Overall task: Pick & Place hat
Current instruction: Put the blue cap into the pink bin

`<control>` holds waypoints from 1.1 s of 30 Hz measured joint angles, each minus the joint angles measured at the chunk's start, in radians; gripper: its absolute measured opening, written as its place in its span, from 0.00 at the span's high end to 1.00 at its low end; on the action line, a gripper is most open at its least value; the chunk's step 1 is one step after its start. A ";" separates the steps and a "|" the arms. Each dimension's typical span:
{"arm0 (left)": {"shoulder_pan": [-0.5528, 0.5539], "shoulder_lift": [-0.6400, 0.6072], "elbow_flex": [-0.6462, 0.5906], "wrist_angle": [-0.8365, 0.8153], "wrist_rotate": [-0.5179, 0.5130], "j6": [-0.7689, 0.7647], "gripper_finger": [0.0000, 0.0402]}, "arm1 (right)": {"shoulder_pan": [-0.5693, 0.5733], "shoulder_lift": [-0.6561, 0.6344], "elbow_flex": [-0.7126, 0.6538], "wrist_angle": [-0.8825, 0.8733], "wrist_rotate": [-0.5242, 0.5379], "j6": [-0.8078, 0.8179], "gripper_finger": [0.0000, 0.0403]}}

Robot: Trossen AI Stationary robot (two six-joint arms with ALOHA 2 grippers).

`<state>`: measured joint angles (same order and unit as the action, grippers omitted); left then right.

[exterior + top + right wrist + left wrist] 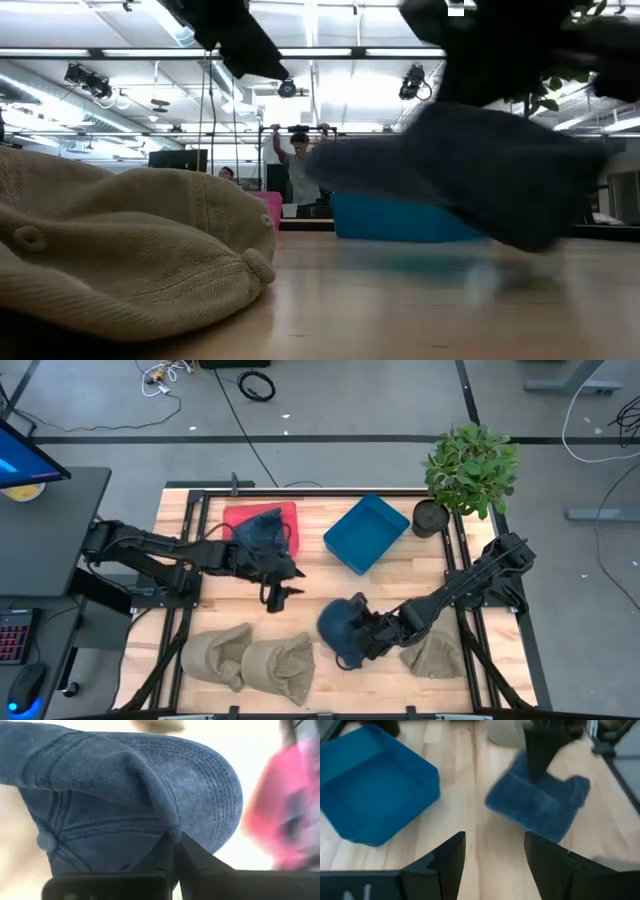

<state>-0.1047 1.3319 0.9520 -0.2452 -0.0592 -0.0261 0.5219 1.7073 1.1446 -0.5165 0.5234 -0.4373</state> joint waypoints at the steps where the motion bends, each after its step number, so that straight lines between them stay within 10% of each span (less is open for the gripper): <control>1: -0.007 0.010 0.000 -0.002 -0.001 0.007 0.48 | -0.007 0.000 0.000 0.035 0.029 -0.092 0.98; 10: 0.013 0.064 -0.002 -0.030 0.011 -0.331 0.48 | -0.114 -0.001 0.000 0.171 0.202 -0.518 0.98; 23: 0.152 0.063 -0.003 -0.037 0.074 -0.229 0.58 | -0.202 -0.001 0.000 0.243 0.202 -0.714 0.98; 33: 0.161 0.061 -0.003 -0.036 0.129 -0.193 0.85 | -0.282 -0.001 -0.001 0.273 0.177 -0.693 0.95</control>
<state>0.0559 1.3933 0.9485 -0.2813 0.0700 -0.2192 0.2403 1.7065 1.1439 -0.2432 0.7001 -1.1306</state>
